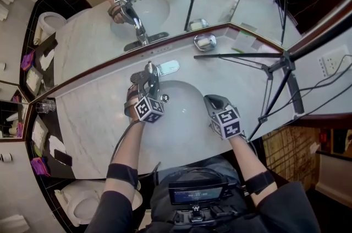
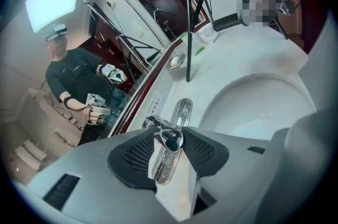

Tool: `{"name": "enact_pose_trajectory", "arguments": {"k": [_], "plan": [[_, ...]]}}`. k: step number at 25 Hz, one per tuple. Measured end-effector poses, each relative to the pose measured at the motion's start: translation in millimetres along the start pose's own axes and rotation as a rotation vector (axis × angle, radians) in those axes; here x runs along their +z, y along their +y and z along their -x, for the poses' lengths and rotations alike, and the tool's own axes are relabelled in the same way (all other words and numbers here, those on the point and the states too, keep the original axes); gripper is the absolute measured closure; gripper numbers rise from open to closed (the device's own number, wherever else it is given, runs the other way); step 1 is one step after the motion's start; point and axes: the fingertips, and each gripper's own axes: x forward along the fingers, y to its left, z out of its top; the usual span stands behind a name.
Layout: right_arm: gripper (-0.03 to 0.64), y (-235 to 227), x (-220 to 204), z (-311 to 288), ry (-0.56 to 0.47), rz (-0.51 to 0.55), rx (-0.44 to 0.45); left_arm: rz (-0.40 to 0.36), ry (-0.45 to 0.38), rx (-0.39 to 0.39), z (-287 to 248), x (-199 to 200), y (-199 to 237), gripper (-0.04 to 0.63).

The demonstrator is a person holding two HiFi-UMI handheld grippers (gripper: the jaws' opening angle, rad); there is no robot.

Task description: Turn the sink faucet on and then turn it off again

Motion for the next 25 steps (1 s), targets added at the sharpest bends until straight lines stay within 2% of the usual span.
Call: {"name": "enact_pose_trajectory", "arguments": {"k": [2,11,17,25], "plan": [[0.598,-2.6,-1.1,-0.1,0.0,-0.003,-0.002,0.007,-0.004,0.005,-1.6,2.3,4.5,0.445],[0.598,-0.5,-1.6,-3.7,0.0,-0.018,0.005,0.027,-0.006,-0.038,-6.8,6.6,6.6,0.463],[0.598,-0.4,-0.8,-6.1,-0.001,-0.017,0.009,0.102,-0.03,-0.021,-10.1,18.5,23.4,0.502],[0.598,-0.7,1.7,-3.4,-0.009,-0.02,0.005,0.155,-0.035,-0.044,-16.6,28.0,42.2,0.503]]}}
